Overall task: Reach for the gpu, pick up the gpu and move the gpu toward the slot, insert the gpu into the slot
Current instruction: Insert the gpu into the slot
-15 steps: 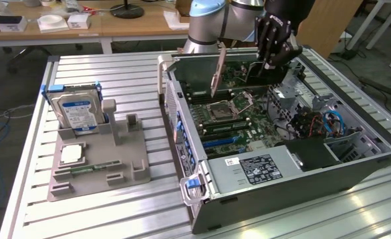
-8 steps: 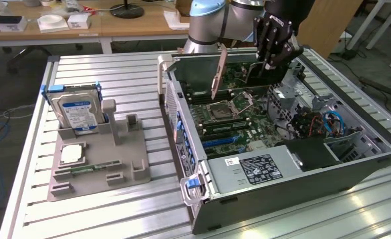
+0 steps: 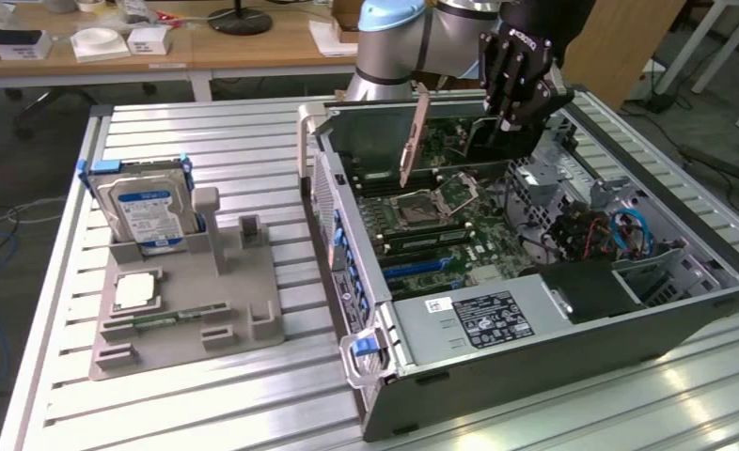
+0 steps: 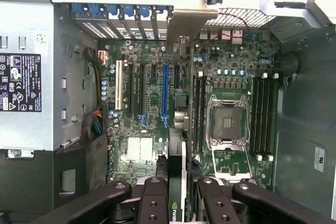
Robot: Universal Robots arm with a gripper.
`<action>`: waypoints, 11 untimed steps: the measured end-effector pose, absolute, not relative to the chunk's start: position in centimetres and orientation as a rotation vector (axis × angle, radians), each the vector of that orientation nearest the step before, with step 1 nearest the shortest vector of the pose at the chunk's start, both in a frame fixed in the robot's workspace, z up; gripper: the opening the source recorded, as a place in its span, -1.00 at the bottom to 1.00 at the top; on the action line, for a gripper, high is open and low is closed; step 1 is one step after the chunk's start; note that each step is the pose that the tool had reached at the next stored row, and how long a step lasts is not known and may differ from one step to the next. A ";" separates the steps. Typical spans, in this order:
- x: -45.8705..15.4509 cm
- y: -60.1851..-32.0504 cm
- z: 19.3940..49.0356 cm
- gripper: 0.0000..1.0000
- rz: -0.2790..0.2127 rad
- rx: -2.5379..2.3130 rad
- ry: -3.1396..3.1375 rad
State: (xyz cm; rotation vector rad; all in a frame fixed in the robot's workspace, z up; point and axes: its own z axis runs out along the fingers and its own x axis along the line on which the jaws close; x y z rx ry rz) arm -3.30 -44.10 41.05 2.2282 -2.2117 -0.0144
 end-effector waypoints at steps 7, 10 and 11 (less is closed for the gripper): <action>-3.3 -44.1 41.1 -0.47 -0.014 2.247 -2.193; -3.3 -44.1 41.1 -0.47 -0.014 2.251 -2.188; -3.3 -44.1 41.1 -0.47 -0.014 2.251 -2.188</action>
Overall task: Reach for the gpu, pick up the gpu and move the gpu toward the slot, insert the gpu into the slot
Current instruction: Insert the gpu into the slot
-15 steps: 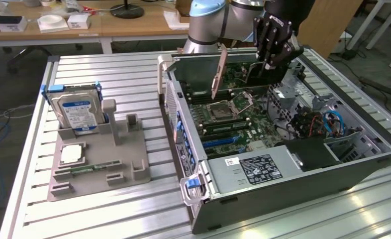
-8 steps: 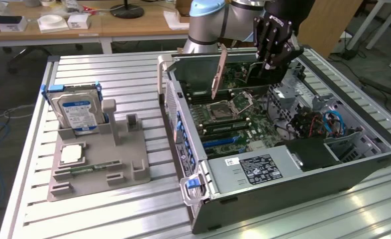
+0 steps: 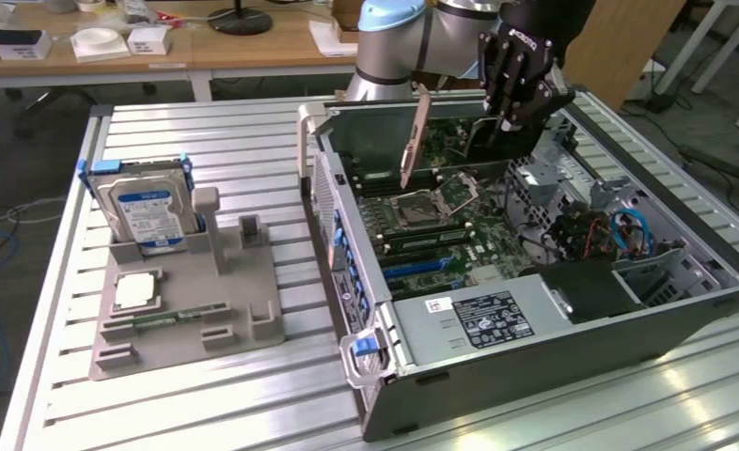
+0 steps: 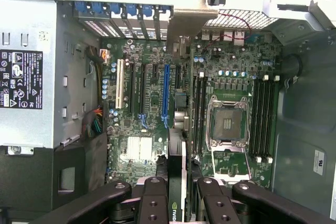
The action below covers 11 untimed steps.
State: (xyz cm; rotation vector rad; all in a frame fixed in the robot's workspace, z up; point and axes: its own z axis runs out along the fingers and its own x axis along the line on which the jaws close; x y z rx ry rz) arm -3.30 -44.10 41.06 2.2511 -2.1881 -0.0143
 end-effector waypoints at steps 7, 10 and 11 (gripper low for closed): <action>-3.3 -44.1 40.9 -0.47 0.010 2.262 -2.198; -3.3 -44.1 40.9 -0.47 0.010 2.262 -2.198; -3.3 -44.1 40.8 -0.47 0.010 2.262 -2.199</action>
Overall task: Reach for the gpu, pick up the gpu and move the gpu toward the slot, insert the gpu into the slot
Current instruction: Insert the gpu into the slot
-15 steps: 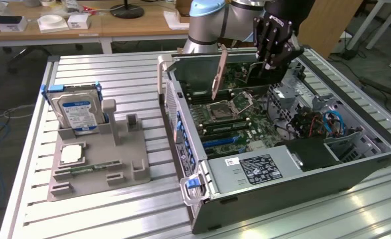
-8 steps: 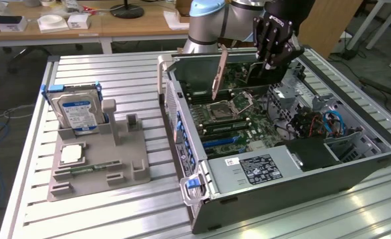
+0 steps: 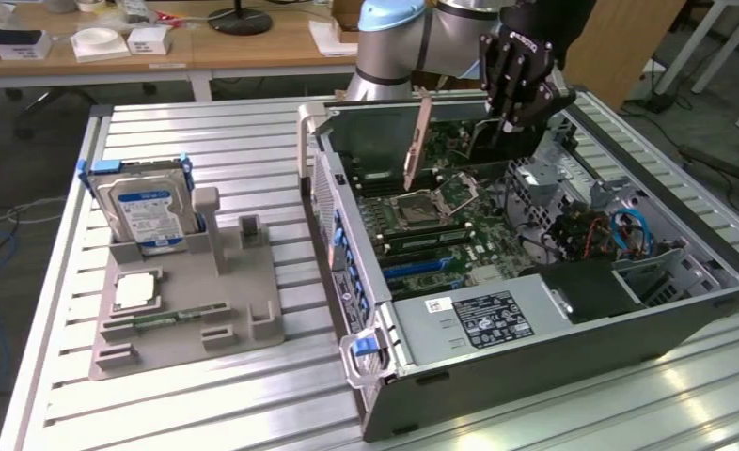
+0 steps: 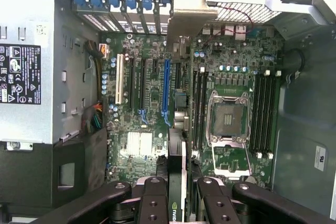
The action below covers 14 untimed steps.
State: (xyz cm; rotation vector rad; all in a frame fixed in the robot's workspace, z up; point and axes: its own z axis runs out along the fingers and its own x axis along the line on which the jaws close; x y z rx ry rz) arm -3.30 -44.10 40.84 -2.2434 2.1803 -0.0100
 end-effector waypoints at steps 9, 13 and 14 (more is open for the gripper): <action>-3.3 -44.1 39.8 -0.47 -0.014 -2.239 2.183; -3.3 -44.1 39.6 -0.47 -0.014 -2.239 2.183; -3.3 -44.1 39.5 -0.47 -0.014 -2.239 2.183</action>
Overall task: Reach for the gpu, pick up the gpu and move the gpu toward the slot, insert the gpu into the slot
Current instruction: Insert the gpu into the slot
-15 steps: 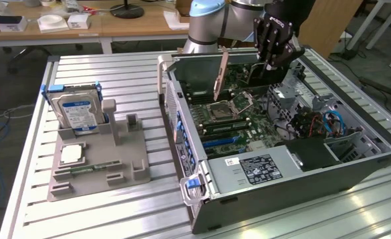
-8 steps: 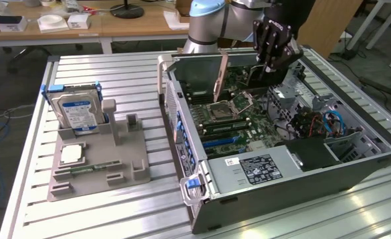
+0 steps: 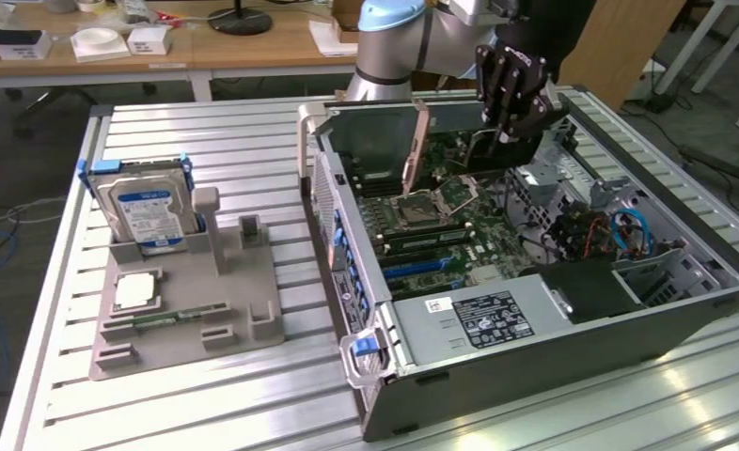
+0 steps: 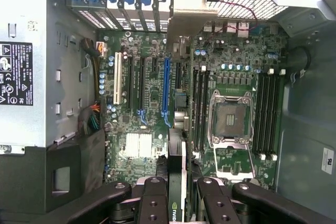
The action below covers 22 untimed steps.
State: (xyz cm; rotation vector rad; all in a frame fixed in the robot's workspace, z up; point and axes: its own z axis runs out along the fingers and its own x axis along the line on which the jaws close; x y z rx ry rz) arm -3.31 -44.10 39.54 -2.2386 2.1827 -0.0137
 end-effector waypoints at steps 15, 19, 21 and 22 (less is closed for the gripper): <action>-3.3 -44.1 38.9 -0.47 -0.014 -2.238 2.183; -3.3 -44.1 38.1 -0.47 -0.014 -2.238 2.183; -3.4 -44.1 37.8 -0.47 -0.014 -2.238 2.183; -3.4 -44.1 37.6 -0.47 -0.014 -2.239 2.183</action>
